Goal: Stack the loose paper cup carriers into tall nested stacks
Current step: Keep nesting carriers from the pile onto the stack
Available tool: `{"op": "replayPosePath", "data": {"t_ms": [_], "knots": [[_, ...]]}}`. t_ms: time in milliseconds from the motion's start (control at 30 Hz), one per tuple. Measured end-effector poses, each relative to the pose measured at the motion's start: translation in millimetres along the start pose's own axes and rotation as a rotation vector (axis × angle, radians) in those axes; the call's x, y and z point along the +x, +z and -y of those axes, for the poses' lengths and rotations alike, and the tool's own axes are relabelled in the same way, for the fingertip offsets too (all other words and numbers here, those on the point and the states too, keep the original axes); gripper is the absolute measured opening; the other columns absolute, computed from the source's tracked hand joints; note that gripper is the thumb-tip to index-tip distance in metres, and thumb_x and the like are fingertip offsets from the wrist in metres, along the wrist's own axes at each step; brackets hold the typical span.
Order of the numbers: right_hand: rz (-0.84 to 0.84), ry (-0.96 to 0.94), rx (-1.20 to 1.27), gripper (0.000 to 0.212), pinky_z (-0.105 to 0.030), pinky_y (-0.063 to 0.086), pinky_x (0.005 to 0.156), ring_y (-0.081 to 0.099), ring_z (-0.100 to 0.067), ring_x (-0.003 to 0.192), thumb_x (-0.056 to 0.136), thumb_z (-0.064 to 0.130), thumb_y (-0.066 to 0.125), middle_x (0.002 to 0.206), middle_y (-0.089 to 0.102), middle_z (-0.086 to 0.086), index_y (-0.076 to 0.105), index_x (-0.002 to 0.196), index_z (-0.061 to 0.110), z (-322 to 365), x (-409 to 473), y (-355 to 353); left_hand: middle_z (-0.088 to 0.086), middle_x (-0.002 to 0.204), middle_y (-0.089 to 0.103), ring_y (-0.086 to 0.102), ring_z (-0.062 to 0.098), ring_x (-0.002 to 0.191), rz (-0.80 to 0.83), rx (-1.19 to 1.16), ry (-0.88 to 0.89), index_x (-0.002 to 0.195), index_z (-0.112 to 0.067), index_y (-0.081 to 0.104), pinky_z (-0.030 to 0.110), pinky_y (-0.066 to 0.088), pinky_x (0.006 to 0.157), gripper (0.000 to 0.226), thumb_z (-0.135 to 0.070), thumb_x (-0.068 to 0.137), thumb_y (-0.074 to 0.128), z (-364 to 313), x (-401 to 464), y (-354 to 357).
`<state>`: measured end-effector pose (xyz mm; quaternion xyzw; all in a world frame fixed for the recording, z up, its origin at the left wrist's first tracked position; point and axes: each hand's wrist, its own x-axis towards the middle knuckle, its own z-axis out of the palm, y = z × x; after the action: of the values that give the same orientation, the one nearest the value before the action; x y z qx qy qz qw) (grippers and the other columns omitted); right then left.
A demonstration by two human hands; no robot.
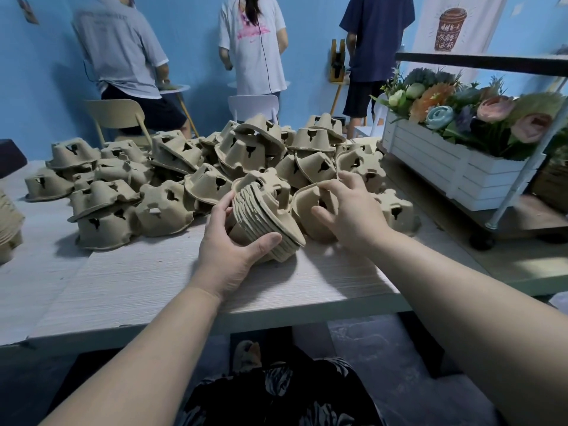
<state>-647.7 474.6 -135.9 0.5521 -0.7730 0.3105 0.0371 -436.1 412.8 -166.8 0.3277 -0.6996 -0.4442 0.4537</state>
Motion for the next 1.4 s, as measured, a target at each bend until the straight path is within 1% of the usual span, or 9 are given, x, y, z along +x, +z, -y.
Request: {"op": "replayPosePath", "data": {"t_ms": [100,267,400,533,700,833,1000,1233,1400], "knots": [[-0.085,-0.006,0.019,0.032,-0.025,0.036,0.081,0.05,-0.021,0.114,0.085,0.034,0.066,0.136,0.04,-0.001,0.061,0.115,0.023,0.1,-2.1,-1.7,-0.01,0.137,0.05,0.05,0.003,0.126,0.003,0.005,-0.004,0.134,-0.045,0.036,0.032,0.041,0.11,0.101,-0.06,0.047,0.086,-1.3,0.1,0.0],[-0.237,0.01,0.094,0.029,-0.031,0.044,0.083,0.053,-0.021,0.1,0.076,0.03,0.076,0.12,0.046,-0.004,0.062,0.094,0.013,-2.1,-7.1,-15.0,-0.01,0.137,0.05,0.049,0.0,0.125,0.006,0.004,0.0,0.138,-0.039,0.036,0.029,0.041,0.11,0.103,-0.05,0.051,0.09,-2.1,0.1,0.2],[-0.29,0.08,0.153,0.039,-0.018,0.035,0.076,0.048,-0.012,0.091,0.072,0.04,0.078,0.106,0.043,0.004,0.059,0.089,0.01,-5.7,-20.0,-18.7,-0.011,0.137,0.051,0.05,0.002,0.126,0.006,-0.005,-0.011,0.135,-0.045,0.036,0.033,0.041,0.11,0.102,-0.06,0.045,0.082,-0.1,0.4,-0.3],[-0.285,0.118,0.149,0.056,-0.026,0.039,0.076,0.051,-0.017,0.091,0.067,0.044,0.079,0.102,0.044,0.005,0.051,0.107,0.017,-10.8,-35.1,-13.9,-0.009,0.138,0.05,0.05,0.005,0.127,0.012,0.001,-0.01,0.135,-0.046,0.036,0.038,0.042,0.11,0.103,-0.061,0.045,0.082,0.2,-0.3,-0.6],[-0.178,-0.035,0.128,0.085,-0.031,0.041,0.099,0.043,-0.017,0.12,0.066,0.038,0.081,0.132,0.04,-0.002,0.04,0.14,0.034,-13.2,-39.8,-19.0,-0.011,0.136,0.052,0.051,0.004,0.125,0.013,0.0,-0.014,0.133,-0.047,0.036,0.038,0.042,0.11,0.101,-0.061,0.044,0.083,-0.7,-0.7,-0.5],[-0.171,-0.089,0.089,0.061,-0.031,0.041,0.099,0.044,-0.022,0.123,0.067,0.036,0.079,0.134,0.042,-0.004,0.058,0.124,0.026,-14.4,-38.8,-18.8,-0.012,0.135,0.052,0.051,0.003,0.124,0.011,-0.006,-0.015,0.133,-0.047,0.036,0.037,0.043,0.11,0.101,-0.06,0.044,0.082,-1.1,-1.2,-0.2],[-0.217,-0.12,0.007,0.044,-0.024,0.037,0.071,0.055,-0.019,0.099,0.066,0.039,0.081,0.12,0.051,0.001,0.065,0.101,0.02,-16.2,-39.9,-21.8,-0.01,0.137,0.051,0.05,0.005,0.126,0.014,-0.003,-0.012,0.133,-0.048,0.035,0.038,0.043,0.11,0.101,-0.061,0.044,0.082,-0.6,-0.5,-0.4],[-0.306,-0.049,-0.003,0.032,-0.033,0.043,0.063,0.055,-0.025,0.077,0.077,0.043,0.07,0.096,0.048,0.005,0.057,0.079,0.015,-18.1,-41.7,-34.5,-0.012,0.135,0.051,0.05,0.002,0.125,0.013,0.007,0.0,0.136,-0.043,0.035,0.033,0.042,0.11,0.097,-0.049,0.053,0.085,-1.7,-1.7,-0.4],[-0.309,-0.035,0.078,0.043,-0.04,0.044,0.075,0.054,-0.028,0.088,0.09,0.044,0.032,0.106,0.054,-0.002,0.063,0.098,0.016,-7.7,-35.3,-33.1,-0.009,0.136,0.051,0.05,0.004,0.125,0.014,0.018,-0.001,0.138,-0.041,0.036,0.034,0.042,0.11,0.103,-0.055,0.049,0.085,-0.8,-1.1,-0.6]]}}
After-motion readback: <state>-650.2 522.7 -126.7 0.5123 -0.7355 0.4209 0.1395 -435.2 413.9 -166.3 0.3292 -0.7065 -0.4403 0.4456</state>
